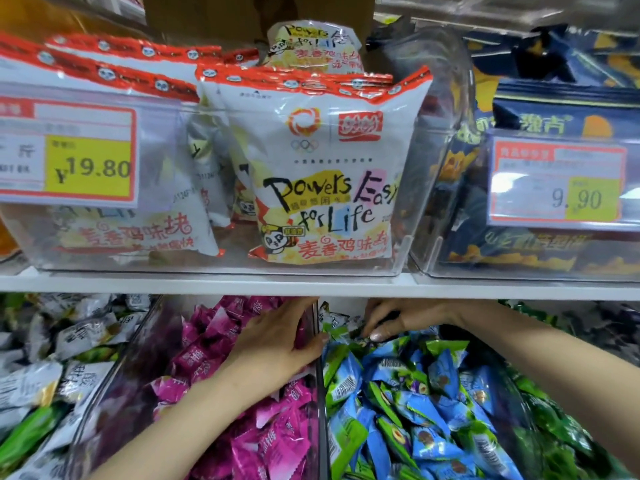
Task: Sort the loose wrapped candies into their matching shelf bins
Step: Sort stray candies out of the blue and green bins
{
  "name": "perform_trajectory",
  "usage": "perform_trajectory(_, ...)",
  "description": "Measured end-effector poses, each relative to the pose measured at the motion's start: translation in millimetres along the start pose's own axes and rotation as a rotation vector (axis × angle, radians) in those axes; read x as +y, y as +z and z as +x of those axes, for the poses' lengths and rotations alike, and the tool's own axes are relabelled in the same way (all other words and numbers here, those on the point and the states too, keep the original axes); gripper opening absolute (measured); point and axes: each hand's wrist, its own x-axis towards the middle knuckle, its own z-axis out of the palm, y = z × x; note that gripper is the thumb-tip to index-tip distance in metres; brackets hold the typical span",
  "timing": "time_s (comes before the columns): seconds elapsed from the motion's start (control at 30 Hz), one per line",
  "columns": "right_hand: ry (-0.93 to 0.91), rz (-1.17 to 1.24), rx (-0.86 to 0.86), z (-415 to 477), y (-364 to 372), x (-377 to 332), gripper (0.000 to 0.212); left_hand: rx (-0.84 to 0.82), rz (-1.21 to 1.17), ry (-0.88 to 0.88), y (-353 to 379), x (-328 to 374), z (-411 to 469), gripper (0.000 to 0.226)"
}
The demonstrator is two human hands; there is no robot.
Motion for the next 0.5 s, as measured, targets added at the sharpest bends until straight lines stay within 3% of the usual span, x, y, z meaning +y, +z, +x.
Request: perform_trajectory(0.5, -0.026, -0.22, 0.094, -27, 14, 20, 0.032, -0.025, -0.001, 0.018, -1, -1, 0, 0.06)
